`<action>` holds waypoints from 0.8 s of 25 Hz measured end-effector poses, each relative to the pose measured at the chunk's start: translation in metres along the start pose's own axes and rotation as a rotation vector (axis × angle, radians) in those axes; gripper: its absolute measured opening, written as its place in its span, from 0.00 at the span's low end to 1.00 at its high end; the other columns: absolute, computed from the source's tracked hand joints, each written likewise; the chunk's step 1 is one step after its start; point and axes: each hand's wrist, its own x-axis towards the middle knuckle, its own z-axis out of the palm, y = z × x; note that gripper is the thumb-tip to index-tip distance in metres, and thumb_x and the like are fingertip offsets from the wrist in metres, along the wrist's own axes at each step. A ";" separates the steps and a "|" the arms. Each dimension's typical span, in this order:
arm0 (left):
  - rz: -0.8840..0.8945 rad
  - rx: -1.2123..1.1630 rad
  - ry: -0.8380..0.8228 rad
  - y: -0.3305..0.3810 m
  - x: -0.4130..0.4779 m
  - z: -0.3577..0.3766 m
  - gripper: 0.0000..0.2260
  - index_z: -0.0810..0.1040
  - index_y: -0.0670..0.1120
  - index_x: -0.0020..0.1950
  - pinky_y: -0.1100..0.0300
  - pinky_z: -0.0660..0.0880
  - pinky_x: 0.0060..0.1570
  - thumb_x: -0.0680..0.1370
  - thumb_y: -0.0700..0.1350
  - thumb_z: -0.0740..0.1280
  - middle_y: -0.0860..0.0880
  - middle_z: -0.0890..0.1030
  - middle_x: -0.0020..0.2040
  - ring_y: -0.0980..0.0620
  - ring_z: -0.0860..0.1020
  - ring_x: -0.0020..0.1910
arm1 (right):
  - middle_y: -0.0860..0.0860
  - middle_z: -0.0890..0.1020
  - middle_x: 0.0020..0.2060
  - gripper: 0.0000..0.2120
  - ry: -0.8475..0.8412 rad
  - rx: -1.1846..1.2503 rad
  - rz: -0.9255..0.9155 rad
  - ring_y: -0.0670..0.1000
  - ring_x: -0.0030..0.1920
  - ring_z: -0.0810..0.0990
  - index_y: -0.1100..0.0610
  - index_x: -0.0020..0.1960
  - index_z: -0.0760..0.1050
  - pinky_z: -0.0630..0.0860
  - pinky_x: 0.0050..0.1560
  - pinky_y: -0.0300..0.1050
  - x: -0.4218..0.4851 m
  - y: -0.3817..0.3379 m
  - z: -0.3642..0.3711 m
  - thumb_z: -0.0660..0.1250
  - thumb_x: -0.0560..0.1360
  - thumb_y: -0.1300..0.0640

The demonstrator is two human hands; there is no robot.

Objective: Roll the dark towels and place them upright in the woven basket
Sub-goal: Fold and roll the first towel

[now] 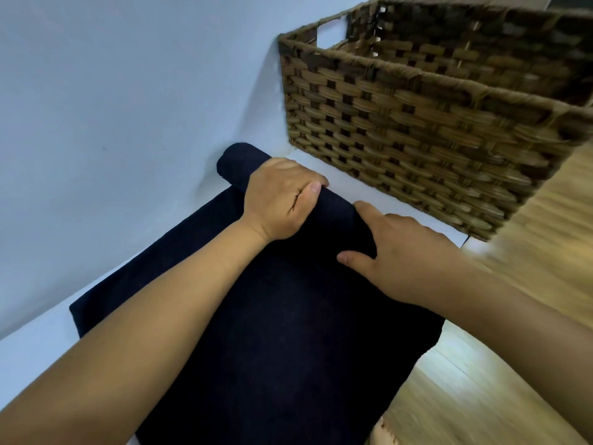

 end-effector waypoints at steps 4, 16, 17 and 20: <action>0.039 -0.012 0.017 -0.004 -0.002 0.001 0.21 0.85 0.45 0.52 0.50 0.73 0.53 0.79 0.47 0.52 0.51 0.85 0.50 0.50 0.82 0.49 | 0.56 0.73 0.59 0.31 0.203 -0.286 -0.015 0.58 0.55 0.75 0.50 0.74 0.48 0.68 0.44 0.49 -0.007 -0.014 0.020 0.55 0.79 0.38; -0.081 -0.088 -0.238 -0.001 -0.056 -0.042 0.20 0.70 0.48 0.73 0.42 0.47 0.77 0.82 0.46 0.52 0.51 0.68 0.75 0.50 0.58 0.78 | 0.70 0.63 0.71 0.44 0.329 -0.440 0.013 0.73 0.69 0.63 0.59 0.77 0.53 0.55 0.64 0.78 -0.046 -0.052 0.062 0.55 0.72 0.31; -0.095 -0.107 -0.251 0.000 -0.062 -0.047 0.20 0.69 0.48 0.74 0.41 0.47 0.77 0.82 0.46 0.52 0.51 0.67 0.75 0.50 0.56 0.78 | 0.71 0.64 0.71 0.45 0.314 -0.396 -0.028 0.75 0.70 0.62 0.60 0.76 0.56 0.54 0.64 0.79 -0.051 -0.056 0.064 0.60 0.71 0.32; -0.140 -0.166 -0.275 0.001 -0.083 -0.066 0.20 0.68 0.47 0.74 0.39 0.46 0.76 0.82 0.46 0.54 0.51 0.65 0.77 0.50 0.54 0.79 | 0.72 0.72 0.65 0.46 0.333 -0.285 -0.206 0.76 0.64 0.70 0.62 0.71 0.70 0.66 0.58 0.78 -0.070 -0.066 0.062 0.75 0.61 0.36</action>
